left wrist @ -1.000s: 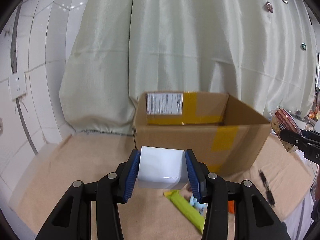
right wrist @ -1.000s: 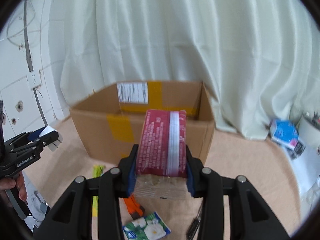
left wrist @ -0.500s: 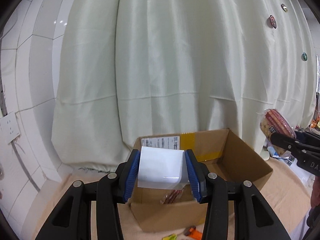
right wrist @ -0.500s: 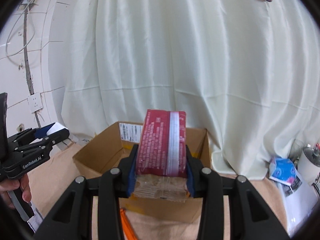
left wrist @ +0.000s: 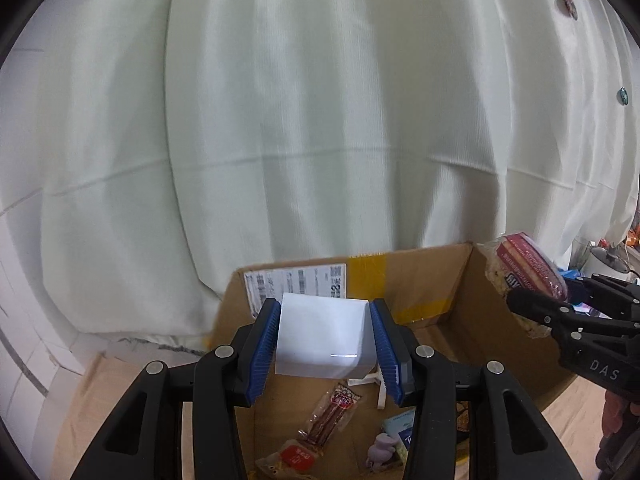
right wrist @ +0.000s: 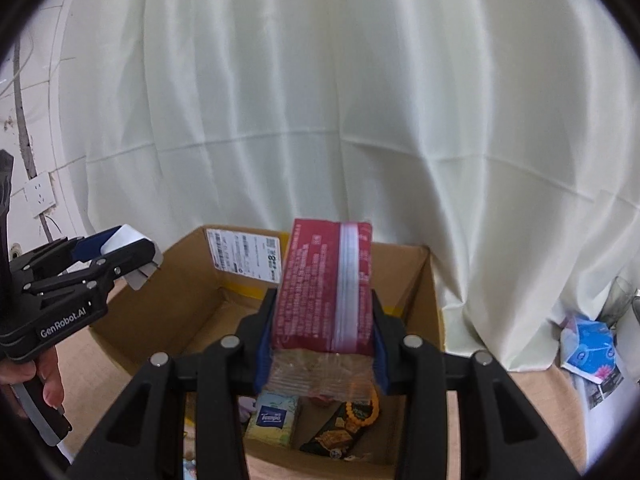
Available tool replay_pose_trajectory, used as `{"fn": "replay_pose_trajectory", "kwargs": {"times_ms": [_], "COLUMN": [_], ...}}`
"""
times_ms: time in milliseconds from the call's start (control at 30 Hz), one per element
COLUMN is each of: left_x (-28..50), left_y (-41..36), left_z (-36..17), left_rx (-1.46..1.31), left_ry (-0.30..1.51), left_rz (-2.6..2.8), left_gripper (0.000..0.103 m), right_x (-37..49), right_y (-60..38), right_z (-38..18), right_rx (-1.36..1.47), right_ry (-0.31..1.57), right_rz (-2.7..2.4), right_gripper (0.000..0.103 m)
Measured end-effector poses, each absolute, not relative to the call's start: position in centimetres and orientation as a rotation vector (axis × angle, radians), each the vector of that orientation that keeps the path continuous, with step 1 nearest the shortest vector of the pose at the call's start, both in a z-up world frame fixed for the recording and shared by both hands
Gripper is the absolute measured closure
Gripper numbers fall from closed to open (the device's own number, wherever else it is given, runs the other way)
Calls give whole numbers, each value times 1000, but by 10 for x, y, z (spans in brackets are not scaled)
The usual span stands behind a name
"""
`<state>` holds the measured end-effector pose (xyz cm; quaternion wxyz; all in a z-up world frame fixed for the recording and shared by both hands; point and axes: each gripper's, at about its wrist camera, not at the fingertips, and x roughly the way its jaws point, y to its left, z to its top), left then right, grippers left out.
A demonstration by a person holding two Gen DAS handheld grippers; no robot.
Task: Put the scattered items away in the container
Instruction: 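Carry the white charger and red snack bar with both grippers over the box, then open both grippers to drop the charger and snack bar into the box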
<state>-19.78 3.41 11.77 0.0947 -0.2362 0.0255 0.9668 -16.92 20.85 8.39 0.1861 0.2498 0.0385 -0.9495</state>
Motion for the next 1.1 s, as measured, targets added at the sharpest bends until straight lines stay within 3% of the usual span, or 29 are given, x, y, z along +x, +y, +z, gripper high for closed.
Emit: {"fn": "replay_pose_trajectory", "kwargs": {"times_ms": [333, 867, 967, 1033, 1100], "left_x": [-225, -225, -224, -223, -221], "left_y": [39, 42, 43, 43, 42], "left_z": [75, 69, 71, 73, 77], "left_rx": [-812, -832, -830, -824, -795], "left_ry": [62, 73, 77, 68, 61], "left_rz": [2831, 2800, 2812, 2822, 2826], "left_gripper": [57, 56, 56, 53, 40], "right_x": [-196, -204, -201, -199, -194], "right_y": [202, 198, 199, 201, 204], "right_z": [45, 26, 28, 30, 34], "right_rx": [819, 892, 858, 854, 832], "right_ry": [108, 125, 121, 114, 97], "right_rz": [-2621, -2602, -2626, -2624, -2637], "right_gripper": [58, 57, 50, 24, 21]}}
